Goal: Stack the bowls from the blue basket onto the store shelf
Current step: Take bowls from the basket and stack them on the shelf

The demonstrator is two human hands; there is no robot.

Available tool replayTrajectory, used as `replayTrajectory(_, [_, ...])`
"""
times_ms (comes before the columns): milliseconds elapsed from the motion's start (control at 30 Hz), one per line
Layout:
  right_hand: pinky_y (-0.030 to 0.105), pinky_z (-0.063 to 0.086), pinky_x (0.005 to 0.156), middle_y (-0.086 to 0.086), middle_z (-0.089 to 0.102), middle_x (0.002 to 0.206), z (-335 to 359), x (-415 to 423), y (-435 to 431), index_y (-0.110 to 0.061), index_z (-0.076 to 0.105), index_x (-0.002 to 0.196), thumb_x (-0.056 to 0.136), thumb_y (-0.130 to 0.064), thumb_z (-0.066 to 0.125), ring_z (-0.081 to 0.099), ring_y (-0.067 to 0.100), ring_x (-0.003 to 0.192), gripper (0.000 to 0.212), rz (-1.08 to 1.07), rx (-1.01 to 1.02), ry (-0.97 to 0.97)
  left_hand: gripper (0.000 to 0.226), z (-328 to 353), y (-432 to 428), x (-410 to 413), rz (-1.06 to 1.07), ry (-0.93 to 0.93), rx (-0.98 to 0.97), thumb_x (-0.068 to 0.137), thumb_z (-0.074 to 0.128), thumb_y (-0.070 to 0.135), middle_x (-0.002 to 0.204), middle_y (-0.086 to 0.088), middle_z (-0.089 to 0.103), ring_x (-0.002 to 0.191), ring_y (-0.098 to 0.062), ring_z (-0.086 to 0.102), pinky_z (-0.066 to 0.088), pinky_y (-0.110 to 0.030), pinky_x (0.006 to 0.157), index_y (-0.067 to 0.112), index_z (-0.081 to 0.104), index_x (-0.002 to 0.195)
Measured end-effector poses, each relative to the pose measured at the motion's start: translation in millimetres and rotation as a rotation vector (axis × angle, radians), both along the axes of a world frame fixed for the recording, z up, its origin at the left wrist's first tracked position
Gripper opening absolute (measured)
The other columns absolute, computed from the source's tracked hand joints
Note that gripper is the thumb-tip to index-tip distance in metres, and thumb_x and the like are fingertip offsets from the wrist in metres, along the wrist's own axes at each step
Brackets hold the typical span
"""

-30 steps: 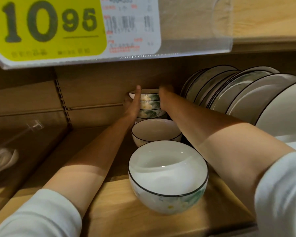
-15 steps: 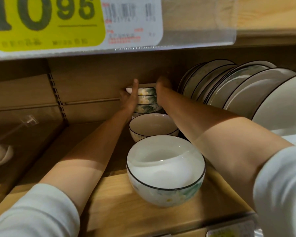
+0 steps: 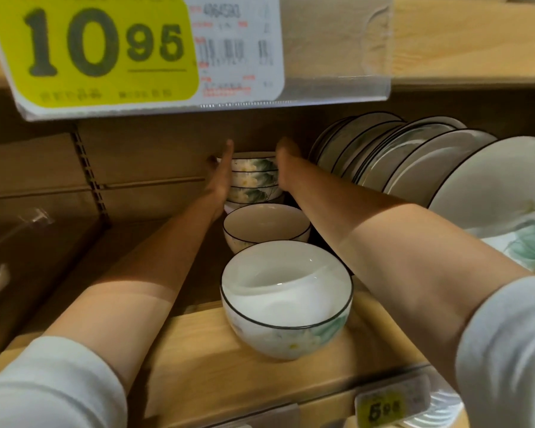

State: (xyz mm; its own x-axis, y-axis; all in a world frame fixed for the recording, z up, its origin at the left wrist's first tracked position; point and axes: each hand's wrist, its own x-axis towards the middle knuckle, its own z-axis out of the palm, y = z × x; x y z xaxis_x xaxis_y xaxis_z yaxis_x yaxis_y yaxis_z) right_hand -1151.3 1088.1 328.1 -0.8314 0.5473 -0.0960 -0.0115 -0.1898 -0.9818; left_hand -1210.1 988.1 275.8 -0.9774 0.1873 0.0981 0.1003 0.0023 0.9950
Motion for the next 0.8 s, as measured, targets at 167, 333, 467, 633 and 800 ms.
replayTrajectory(167, [0.033, 0.042, 0.088, 0.016, 0.053, 0.11, 6, 30, -11, -0.006, 0.054, 0.093, 0.103, -0.025, 0.029, 0.048, 0.025, 0.095, 0.033, -0.015, 0.05, 0.016, 0.068, 15, -9, 25, -0.004, 0.078, 0.006, 0.09, 0.031, 0.072, 0.129, -0.01, 0.06, 0.107, -0.025, 0.063, 0.052, -0.037, 0.086, 0.026, 0.048, 0.136])
replayTrajectory(333, [0.032, 0.037, 0.091, 0.013, 0.053, 0.121, 11, 77, -13, -0.005, 0.048, 0.132, 0.103, -0.03, 0.03, 0.05, 0.026, 0.11, 0.042, 0.056, 0.021, 0.078, 0.07, 34, -23, 79, 0.009, 0.123, -0.126, 0.093, 0.022, 0.071, 0.152, -0.007, 0.039, 0.134, -0.026, 0.043, 0.033, -0.038, 0.102, 0.03, 0.036, 0.148])
replayTrajectory(467, [0.03, 0.038, 0.091, 0.009, 0.054, 0.121, 15, 120, -14, -0.011, 0.051, 0.129, 0.101, -0.033, 0.035, 0.052, 0.026, 0.111, 0.039, 0.106, -0.057, 0.106, 0.057, 33, -41, 137, 0.079, 0.146, -0.128, 0.1, 0.025, 0.058, 0.149, -0.003, 0.043, 0.117, -0.012, 0.049, 0.033, -0.031, 0.097, 0.025, 0.045, 0.142])
replayTrajectory(633, [0.043, 0.045, 0.099, 0.015, 0.058, 0.121, 12, 180, -27, -0.01, 0.052, 0.128, 0.1, -0.036, 0.038, 0.056, 0.034, 0.112, 0.041, 0.224, -0.114, 0.179, 0.056, 33, -60, 210, 0.192, 0.064, -0.132, 0.102, 0.027, 0.05, 0.138, -0.007, 0.055, 0.12, -0.024, 0.051, 0.032, -0.033, 0.093, 0.013, 0.056, 0.131])
replayTrajectory(800, [0.032, 0.052, 0.085, 0.008, 0.066, 0.111, -10, 259, -37, -0.011, 0.059, 0.12, 0.099, -0.028, 0.041, 0.063, 0.022, 0.105, 0.032, 0.305, -0.058, 0.28, 0.043, 16, -85, 304, 0.276, 0.116, -0.059, 0.103, 0.031, 0.042, 0.125, -0.001, 0.064, 0.118, -0.017, 0.055, 0.034, -0.042, 0.104, 0.017, 0.063, 0.116])
